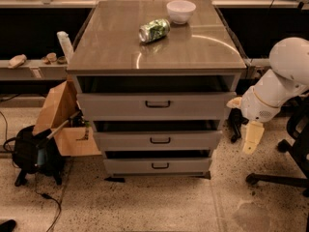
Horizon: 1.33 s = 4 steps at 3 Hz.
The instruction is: Open middle drawer
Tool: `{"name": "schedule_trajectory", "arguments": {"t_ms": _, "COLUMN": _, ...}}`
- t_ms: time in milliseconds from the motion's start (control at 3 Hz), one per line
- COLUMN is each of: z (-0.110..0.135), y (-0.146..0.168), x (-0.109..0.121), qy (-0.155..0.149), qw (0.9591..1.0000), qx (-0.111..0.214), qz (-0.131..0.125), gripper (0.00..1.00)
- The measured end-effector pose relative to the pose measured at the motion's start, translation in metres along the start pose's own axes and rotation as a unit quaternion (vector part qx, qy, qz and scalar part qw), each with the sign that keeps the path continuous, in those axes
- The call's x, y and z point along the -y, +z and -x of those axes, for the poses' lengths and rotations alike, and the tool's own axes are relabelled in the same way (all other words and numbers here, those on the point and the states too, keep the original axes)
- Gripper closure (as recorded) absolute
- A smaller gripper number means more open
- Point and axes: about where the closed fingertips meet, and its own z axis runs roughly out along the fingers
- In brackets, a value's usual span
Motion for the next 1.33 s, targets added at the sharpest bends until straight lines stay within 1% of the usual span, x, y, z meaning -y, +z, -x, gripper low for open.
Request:
{"name": "schedule_trajectory", "arguments": {"t_ms": 333, "z": -0.002, "y": 0.01, "x": 0.003, "qy": -0.014, "qw": 0.9999, "qx": 0.004, "qz": 0.009, "gripper": 0.0}}
{"name": "schedule_trajectory", "arguments": {"t_ms": 667, "z": -0.004, "y": 0.024, "x": 0.009, "qy": -0.03, "qw": 0.9994, "qx": 0.01, "qz": 0.009, "gripper": 0.0}}
{"name": "schedule_trajectory", "arguments": {"t_ms": 1000, "z": -0.007, "y": 0.036, "x": 0.012, "qy": -0.032, "qw": 0.9994, "qx": 0.013, "qz": -0.005, "gripper": 0.0}}
{"name": "schedule_trajectory", "arguments": {"t_ms": 1333, "z": -0.01, "y": 0.06, "x": 0.02, "qy": -0.024, "qw": 0.9993, "qx": 0.019, "qz": -0.022, "gripper": 0.0}}
